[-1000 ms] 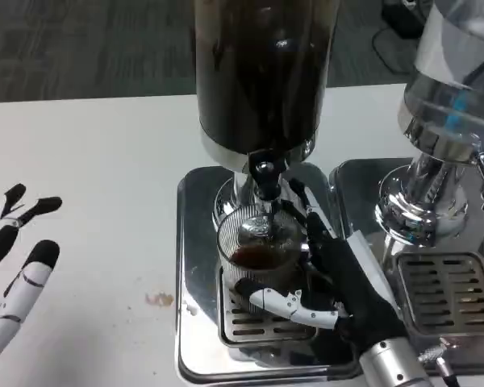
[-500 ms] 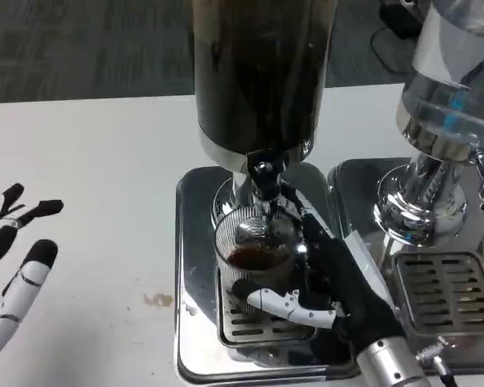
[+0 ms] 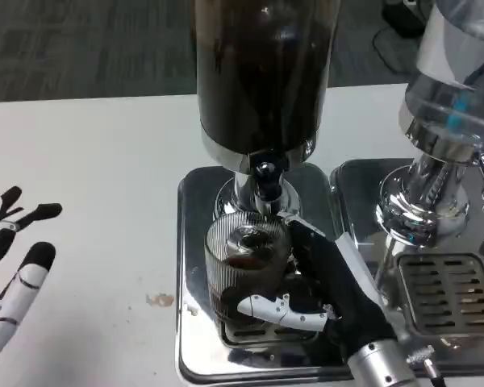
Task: Grasp the cup under the faucet to collect the drink, then remove the cup.
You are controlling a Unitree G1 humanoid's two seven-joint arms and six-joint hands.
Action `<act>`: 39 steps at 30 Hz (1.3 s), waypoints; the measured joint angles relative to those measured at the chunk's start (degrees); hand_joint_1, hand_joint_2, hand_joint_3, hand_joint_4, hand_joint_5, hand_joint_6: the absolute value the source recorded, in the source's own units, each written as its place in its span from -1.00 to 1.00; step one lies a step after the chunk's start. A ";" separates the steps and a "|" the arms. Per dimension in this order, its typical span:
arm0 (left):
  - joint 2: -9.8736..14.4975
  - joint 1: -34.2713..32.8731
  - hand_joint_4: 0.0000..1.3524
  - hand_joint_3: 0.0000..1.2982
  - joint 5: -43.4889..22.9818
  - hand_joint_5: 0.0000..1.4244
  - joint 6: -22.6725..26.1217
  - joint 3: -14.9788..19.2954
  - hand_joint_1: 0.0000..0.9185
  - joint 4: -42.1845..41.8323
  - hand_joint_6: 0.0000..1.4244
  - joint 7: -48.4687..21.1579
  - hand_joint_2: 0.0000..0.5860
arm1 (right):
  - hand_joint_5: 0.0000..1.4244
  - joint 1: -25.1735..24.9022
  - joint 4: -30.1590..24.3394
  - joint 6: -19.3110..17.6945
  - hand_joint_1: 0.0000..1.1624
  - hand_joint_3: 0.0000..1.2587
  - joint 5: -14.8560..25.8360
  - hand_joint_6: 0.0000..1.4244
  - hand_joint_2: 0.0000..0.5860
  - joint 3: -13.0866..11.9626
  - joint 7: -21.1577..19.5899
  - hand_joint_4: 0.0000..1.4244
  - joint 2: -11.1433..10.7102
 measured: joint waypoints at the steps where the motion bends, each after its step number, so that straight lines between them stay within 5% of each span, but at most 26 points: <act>1: 0.00 0.00 -1.00 -0.57 -0.06 -0.91 0.02 0.00 -1.00 0.00 -1.00 0.00 -0.18 | -0.20 0.14 0.03 -0.21 0.54 -0.43 -0.11 0.02 -0.54 0.02 -0.32 -0.38 0.08; 25: 0.01 -1.34 -1.00 -0.57 -1.19 -0.90 0.11 -0.17 -1.00 1.30 -1.00 -0.07 -0.18 | 0.07 3.28 -0.64 -2.09 0.64 -0.27 -4.95 0.38 -0.51 -1.55 -10.68 -0.19 1.04; 39: 1.42 -3.74 -1.00 -0.57 -1.76 -0.90 0.00 -0.79 -1.00 4.50 -1.00 -3.17 -0.18 | 0.14 8.44 -7.54 -1.43 0.64 -0.24 -8.45 0.48 -0.53 -4.18 -12.92 -0.17 -0.97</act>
